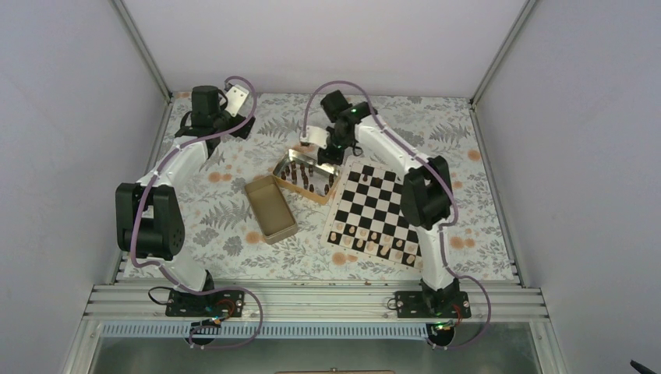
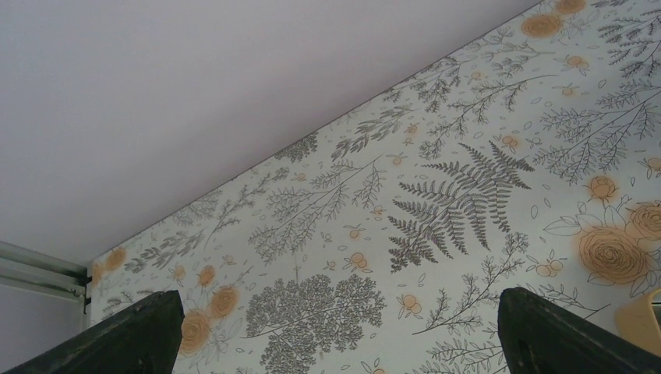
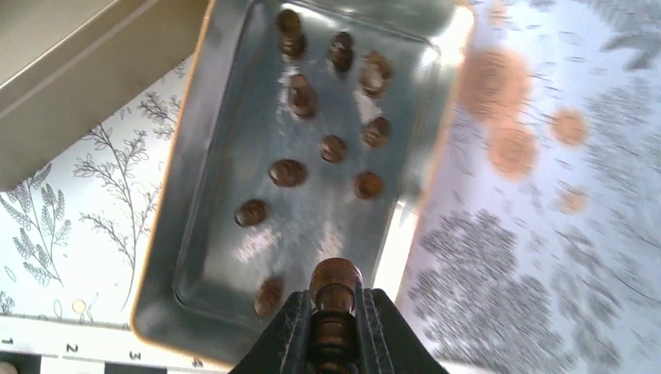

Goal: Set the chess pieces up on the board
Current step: Pick up the chess piece from the storage box, then place the chess piece on the chessboard.

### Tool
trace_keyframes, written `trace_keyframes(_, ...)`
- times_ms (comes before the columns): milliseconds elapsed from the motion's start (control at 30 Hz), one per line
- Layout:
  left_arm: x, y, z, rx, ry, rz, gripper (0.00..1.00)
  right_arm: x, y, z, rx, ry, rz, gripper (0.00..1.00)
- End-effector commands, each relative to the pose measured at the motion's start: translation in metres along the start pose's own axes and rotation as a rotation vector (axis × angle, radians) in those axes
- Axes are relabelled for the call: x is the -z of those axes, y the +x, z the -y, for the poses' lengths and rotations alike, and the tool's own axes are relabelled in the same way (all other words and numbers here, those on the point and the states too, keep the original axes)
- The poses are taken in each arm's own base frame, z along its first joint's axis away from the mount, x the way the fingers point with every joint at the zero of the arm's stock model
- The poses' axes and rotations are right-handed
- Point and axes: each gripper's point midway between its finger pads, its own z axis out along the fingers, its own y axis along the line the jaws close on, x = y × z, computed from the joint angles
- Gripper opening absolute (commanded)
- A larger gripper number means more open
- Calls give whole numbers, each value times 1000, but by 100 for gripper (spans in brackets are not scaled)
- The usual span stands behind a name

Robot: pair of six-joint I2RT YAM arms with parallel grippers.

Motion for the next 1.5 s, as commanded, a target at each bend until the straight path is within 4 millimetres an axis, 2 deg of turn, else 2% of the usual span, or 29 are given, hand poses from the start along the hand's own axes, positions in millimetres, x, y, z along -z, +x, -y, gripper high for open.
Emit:
trace_keyframes(0, 14, -19, -5, -16, -19, 55, 100, 51, 18, 28, -48, 106, -18, 7)
trace_keyframes(200, 14, -20, -5, -16, -18, 58, 100, 85, 81, 69, -185, 182, -69, 7)
trace_keyframes(267, 13, -19, -5, -16, -18, 56, 100, 92, 102, 77, -229, 198, -75, 7)
trace_keyframes(300, 13, -20, -5, -16, -15, 57, 100, 92, 116, 78, -255, 197, -87, 7)
trace_keyframes(467, 13, -21, -5, -15, -11, 60, 100, 80, 158, 75, -326, 177, -125, 8)
trace_keyframes(667, 14, -24, -4, -14, -3, 65, 100, 60, 196, 69, -384, 147, -169, 8)
trace_keyframes(867, 15, -24, -4, -12, -1, 64, 100, 51, 216, 68, -406, 144, -208, 8)
trace_keyframes(1100, 15, -26, -3, -11, 4, 69, 100, 48, 230, 66, -430, 140, -225, 8)
trace_keyframes(1467, 13, -24, -1, -12, 10, 62, 100, 34, 237, 60, -430, 99, -235, 9)
